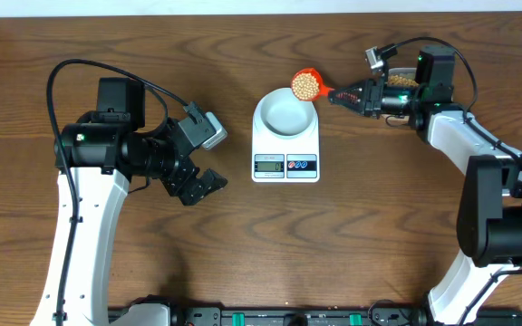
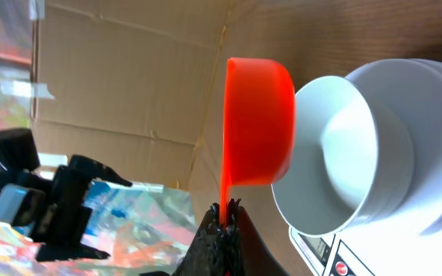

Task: Scoop item into bowl and weigh 50g on scale
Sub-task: 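Lift the filled scoop and carry it left over the white bowl, then tip the scoop with the right gripper to pour beans into the bowl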

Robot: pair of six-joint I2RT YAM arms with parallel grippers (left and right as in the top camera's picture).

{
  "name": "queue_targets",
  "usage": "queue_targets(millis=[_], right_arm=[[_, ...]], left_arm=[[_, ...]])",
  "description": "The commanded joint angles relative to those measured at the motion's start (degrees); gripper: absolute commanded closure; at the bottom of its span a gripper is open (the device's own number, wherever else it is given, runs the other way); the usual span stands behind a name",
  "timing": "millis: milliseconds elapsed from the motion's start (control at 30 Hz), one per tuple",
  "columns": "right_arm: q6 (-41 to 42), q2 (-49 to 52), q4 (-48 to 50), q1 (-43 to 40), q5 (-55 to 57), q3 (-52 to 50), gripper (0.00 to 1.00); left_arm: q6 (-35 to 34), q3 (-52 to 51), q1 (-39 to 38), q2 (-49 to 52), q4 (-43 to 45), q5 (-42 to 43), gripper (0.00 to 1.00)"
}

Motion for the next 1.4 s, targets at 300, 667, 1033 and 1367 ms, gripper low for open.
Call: queue_targets(millis=[300, 667, 1033, 1367], right_arm=[[-14.73, 0.50, -0.63, 2.03, 2.10, 0.11, 0.99], [-28.87, 0.50, -7.69, 2.69, 6.93, 0.11, 0.99], [-42.25, 0.50, -9.94, 2.95, 8.07, 0.11, 0.99], [-46.45, 0.50, -12.28, 5.35, 13.81, 0.11, 0.99]], left_arm=[[0.74, -0.07, 0.24, -0.11, -0.17, -0.11, 0.05], [0.74, -0.07, 0.24, -0.11, -0.17, -0.13, 0.05], [0.74, -0.07, 0.24, -0.11, -0.17, -0.11, 0.05], [0.74, -0.07, 0.24, -0.11, -0.17, -0.11, 0.05]])
